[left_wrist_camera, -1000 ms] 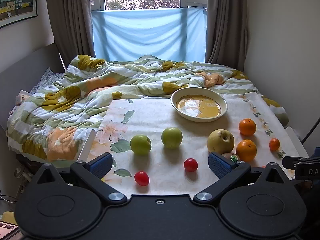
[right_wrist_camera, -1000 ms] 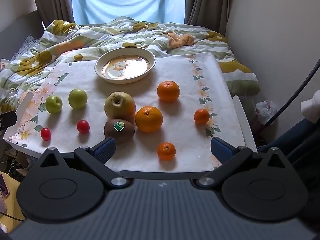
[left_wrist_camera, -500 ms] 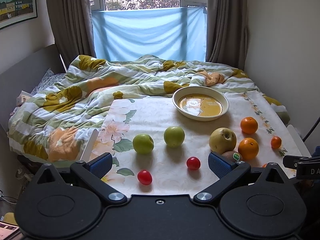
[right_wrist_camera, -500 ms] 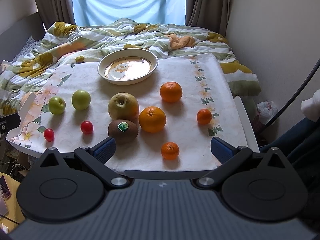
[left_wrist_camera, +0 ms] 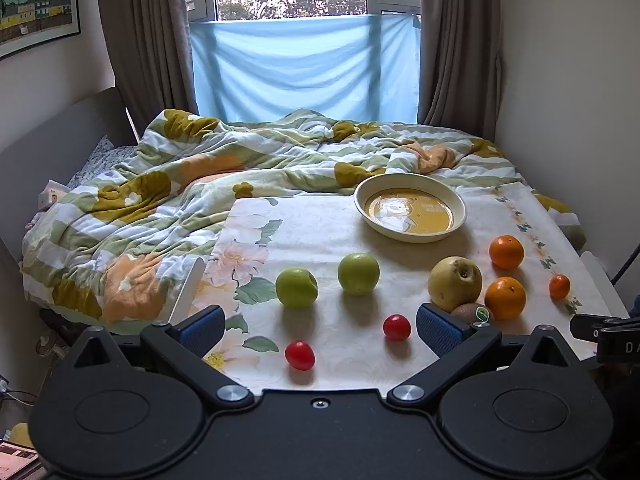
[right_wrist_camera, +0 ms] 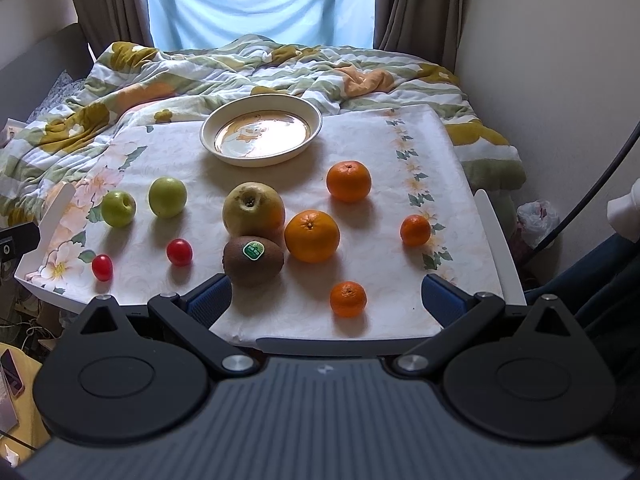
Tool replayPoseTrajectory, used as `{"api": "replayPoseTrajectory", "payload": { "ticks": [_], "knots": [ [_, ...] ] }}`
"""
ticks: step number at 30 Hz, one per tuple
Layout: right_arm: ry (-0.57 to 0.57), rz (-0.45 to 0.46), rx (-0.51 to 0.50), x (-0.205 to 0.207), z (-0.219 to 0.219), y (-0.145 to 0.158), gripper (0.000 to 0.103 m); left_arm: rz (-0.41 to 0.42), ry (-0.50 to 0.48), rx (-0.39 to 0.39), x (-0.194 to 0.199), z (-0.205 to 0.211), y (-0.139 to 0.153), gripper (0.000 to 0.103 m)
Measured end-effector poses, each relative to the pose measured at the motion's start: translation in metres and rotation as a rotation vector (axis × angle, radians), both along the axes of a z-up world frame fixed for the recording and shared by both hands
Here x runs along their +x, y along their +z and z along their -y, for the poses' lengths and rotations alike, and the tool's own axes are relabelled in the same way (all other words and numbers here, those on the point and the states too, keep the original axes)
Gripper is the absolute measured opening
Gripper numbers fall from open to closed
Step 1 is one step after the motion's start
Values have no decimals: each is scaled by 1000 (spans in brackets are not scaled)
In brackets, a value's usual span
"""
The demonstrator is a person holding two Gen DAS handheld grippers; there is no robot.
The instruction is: Organize fruits
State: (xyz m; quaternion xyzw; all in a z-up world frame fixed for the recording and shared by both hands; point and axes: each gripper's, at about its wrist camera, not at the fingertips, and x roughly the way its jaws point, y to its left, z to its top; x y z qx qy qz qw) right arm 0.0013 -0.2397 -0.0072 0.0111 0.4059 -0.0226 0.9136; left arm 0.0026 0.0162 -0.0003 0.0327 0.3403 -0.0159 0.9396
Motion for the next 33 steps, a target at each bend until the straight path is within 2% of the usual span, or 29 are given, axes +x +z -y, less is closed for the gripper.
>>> {"api": "replayPoseTrajectory", "payload": {
  "ticks": [33],
  "knots": [
    [2, -1, 1, 0, -5, 1, 103, 0, 0, 0, 1, 1, 0, 103]
  ]
}}
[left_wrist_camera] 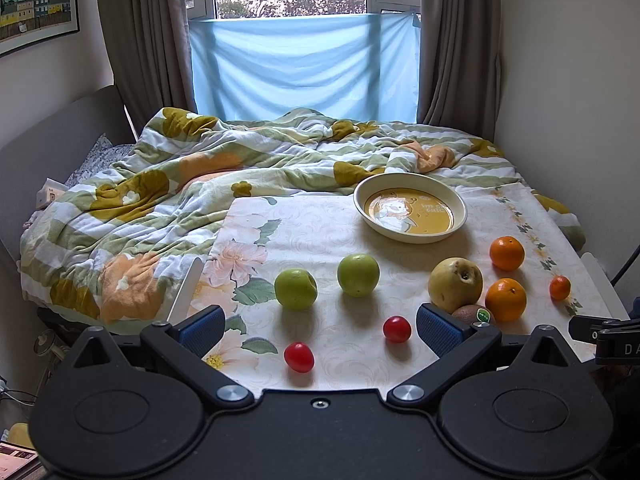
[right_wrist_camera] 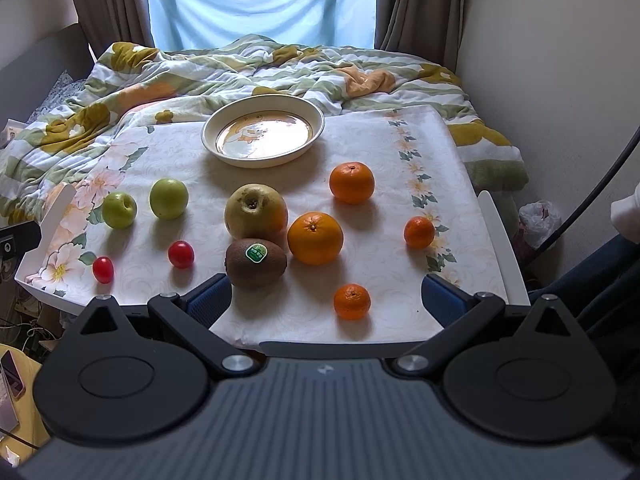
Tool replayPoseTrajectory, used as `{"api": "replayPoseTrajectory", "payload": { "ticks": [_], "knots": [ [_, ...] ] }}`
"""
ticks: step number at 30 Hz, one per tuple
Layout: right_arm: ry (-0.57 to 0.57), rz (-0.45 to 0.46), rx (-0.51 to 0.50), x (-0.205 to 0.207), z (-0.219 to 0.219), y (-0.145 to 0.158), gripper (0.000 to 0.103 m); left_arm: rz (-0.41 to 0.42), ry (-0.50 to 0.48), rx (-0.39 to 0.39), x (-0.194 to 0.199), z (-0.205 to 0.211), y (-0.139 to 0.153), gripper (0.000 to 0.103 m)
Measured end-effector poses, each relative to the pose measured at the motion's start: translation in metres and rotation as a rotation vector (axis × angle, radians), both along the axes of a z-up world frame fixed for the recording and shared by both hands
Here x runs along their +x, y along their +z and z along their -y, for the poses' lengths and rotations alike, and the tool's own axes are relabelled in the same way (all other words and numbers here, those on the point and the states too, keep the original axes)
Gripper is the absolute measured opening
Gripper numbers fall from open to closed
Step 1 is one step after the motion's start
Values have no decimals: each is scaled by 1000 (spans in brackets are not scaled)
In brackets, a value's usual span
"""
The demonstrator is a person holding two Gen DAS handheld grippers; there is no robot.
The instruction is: Organize fruits
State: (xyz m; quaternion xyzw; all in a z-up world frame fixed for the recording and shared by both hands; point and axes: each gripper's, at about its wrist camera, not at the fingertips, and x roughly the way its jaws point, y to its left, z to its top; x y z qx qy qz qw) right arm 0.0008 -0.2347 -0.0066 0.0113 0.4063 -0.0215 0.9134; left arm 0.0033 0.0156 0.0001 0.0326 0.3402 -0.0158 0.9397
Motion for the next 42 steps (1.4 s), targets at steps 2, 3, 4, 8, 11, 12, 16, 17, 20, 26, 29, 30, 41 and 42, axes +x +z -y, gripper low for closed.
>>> {"api": "replayPoseTrajectory", "payload": {
  "ticks": [2, 3, 4, 8, 11, 12, 16, 17, 20, 26, 29, 30, 41, 42],
  "knots": [
    [0, 0, -1, 1, 2, 0, 103, 0, 0, -1, 0, 0, 0, 103],
    [0, 0, -1, 1, 2, 0, 103, 1, 0, -1, 0, 0, 0, 103],
    [0, 1, -1, 0, 1, 0, 103, 0, 0, -1, 0, 0, 0, 103],
    [0, 0, 0, 0, 3, 0, 103, 1, 0, -1, 0, 0, 0, 103],
    [-1, 1, 0, 0, 3, 0, 103, -5, 9, -4, 2, 0, -1, 103],
    [-3, 2, 0, 0, 1, 0, 103, -9, 11, -8, 2, 0, -1, 103],
    [-3, 3, 7, 2, 0, 1, 103, -11, 5, 4, 3, 0, 0, 103],
    [-2, 3, 12, 3, -1, 1, 103, -14, 8, 8, 4, -1, 1, 103],
    [-3, 1, 15, 5, -4, 2, 103, -26, 18, 11, 6, -10, 0, 103],
    [1, 6, 18, 15, -10, -2, 103, -48, 17, 13, 16, -27, -17, 103],
    [12, 13, 27, 21, -18, -13, 103, -55, 13, 17, 23, -34, -33, 103],
    [17, 15, 32, 24, -21, -17, 103, -52, 10, 18, 25, -37, -38, 103],
    [74, 48, 59, 52, -47, -80, 103, -8, -33, 80, 40, -41, -102, 101],
    [76, 47, 60, 53, -48, -85, 103, -4, -37, 94, 41, -39, -106, 101]
  ]
}}
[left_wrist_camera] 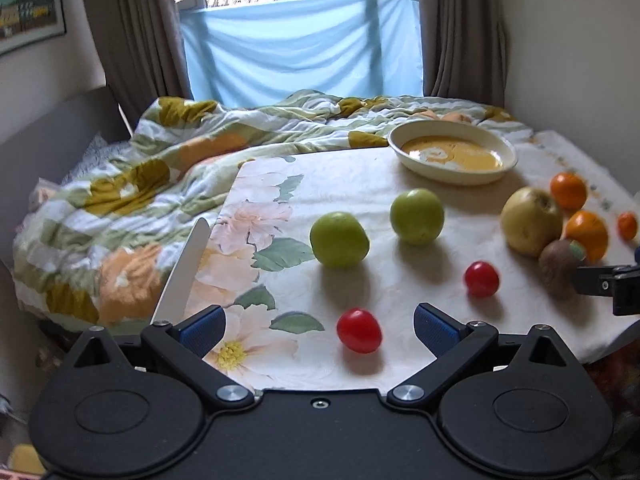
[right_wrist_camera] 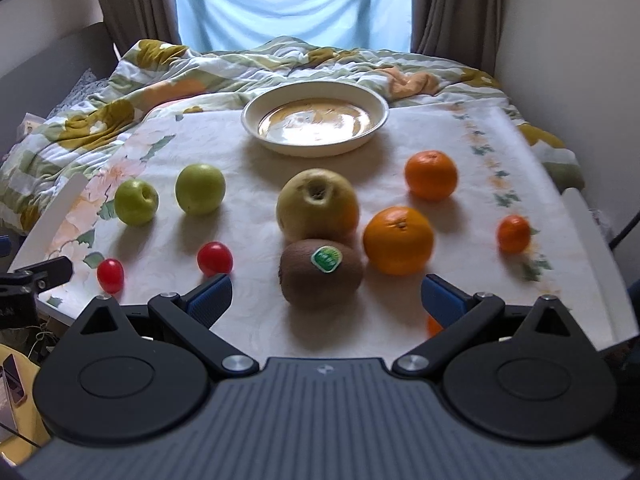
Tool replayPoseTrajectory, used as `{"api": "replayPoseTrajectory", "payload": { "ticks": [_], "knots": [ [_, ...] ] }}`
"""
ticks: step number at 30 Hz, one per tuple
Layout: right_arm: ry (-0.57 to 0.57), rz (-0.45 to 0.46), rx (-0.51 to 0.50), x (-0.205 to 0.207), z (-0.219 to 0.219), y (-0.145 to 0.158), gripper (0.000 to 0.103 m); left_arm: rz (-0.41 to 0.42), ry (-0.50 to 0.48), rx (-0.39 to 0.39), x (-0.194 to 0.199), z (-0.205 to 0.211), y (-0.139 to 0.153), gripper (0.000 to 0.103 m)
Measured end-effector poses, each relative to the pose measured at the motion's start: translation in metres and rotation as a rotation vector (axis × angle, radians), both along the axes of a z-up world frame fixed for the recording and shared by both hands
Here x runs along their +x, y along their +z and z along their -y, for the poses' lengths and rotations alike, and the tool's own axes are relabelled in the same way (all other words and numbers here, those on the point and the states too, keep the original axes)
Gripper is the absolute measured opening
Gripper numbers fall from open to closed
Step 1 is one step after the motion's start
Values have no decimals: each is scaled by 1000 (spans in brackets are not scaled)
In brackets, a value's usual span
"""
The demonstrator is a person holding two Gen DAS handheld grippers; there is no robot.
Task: Organize fruits
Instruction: 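Grasp the red tomato with the left gripper while the right gripper grasps the kiwi, then carry the tomato and kiwi toward the white bowl with both grippers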
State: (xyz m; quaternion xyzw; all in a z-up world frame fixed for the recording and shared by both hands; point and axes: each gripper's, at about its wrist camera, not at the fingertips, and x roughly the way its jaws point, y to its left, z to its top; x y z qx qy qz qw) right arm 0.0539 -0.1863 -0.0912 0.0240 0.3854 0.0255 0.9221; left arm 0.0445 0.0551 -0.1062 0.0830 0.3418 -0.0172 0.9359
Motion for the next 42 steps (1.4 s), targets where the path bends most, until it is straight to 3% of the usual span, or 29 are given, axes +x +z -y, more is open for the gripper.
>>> {"api": "replayPoseTrajectory", "payload": {
  "ticks": [6, 16, 19, 29, 34, 37, 42],
  "knots": [
    [2, -29, 3, 9, -5, -28, 103, -46, -22, 6, 14, 5, -25, 89],
    [-9, -24, -1, 21, -10, -46, 103, -79, -57, -18, 24, 7, -43, 52],
    [-16, -31, -13, 26, -10, -50, 103, -84, -70, -35, 25, 8, -43, 36],
    [-13, -31, -1, 35, -12, -51, 102, -85, -78, -43, 25, 6, -43, 36],
    [-20, -33, 2, 41, -12, -52, 95, -89, -70, -48, 25, 6, -42, 36],
    [-31, -42, -41, 44, -12, -51, 78, -88, -64, -51, 23, 7, -38, 36],
    [-25, -53, -13, 43, -6, -46, 77, -68, -60, -51, 20, 11, -23, 35]
  ]
}}
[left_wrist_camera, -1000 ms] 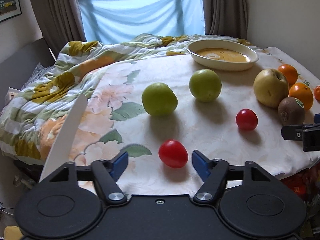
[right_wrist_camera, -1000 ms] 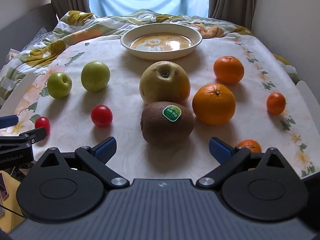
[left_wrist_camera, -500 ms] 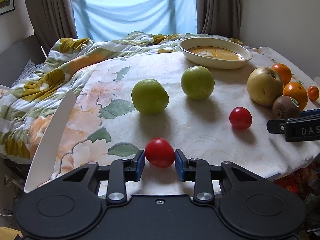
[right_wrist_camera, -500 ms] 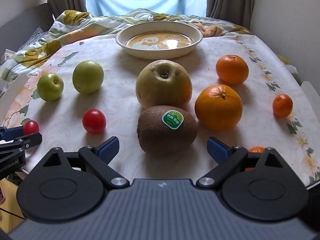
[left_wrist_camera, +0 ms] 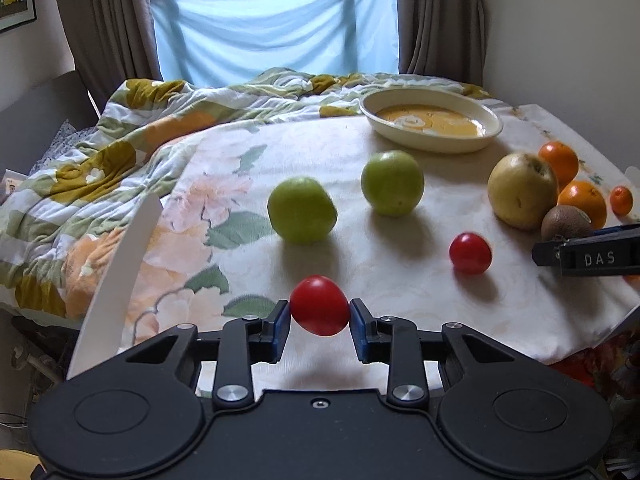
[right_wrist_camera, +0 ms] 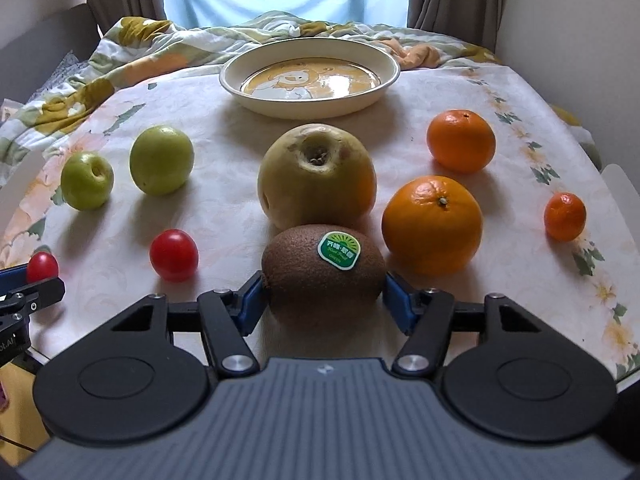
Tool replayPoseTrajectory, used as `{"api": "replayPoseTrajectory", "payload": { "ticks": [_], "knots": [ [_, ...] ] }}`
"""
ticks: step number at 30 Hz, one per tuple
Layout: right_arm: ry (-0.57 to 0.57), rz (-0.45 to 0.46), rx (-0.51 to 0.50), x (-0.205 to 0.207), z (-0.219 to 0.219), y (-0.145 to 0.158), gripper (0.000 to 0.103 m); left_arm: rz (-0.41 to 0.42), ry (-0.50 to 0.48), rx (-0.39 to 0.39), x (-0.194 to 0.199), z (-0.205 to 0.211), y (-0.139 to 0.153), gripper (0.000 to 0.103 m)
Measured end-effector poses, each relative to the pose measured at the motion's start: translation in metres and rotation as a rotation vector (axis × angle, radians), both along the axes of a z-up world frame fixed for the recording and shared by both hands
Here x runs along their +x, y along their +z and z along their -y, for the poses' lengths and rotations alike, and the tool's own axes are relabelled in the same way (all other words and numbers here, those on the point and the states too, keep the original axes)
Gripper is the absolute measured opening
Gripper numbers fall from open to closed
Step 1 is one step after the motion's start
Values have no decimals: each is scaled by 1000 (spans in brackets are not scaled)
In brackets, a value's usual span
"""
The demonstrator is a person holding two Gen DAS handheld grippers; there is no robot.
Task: Organize fruits
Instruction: 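Carry the tomato and kiwi toward the white bowl with both grippers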
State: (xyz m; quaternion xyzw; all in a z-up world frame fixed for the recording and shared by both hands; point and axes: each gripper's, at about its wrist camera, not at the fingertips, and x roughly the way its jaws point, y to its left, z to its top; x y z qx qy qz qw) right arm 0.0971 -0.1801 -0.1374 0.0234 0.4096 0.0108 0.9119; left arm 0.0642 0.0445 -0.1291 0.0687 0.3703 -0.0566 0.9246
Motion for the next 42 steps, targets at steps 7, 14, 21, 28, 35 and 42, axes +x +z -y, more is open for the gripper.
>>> {"api": "replayPoseTrajectory", "payload": {
  "ticks": [7, 14, 21, 28, 35, 42],
  "knots": [
    [32, 29, 19, -6, 7, 26, 77, 35, 13, -6, -3, 14, 32, 35],
    [78, 85, 13, -5, 25, 72, 77, 83, 25, -14, -1, 37, 76, 35],
    [129, 147, -2, 6, 53, 118, 77, 148, 36, -15, 15, 62, 115, 35],
    [187, 176, -21, 35, 77, 145, 77, 179, -1, -38, 61, 79, 138, 35],
    [163, 185, -16, 82, 88, 155, 77, 143, -77, -67, 134, 90, 139, 36],
    [109, 157, 16, 137, 91, 145, 77, 67, -145, -72, 205, 101, 117, 36]
  ]
}}
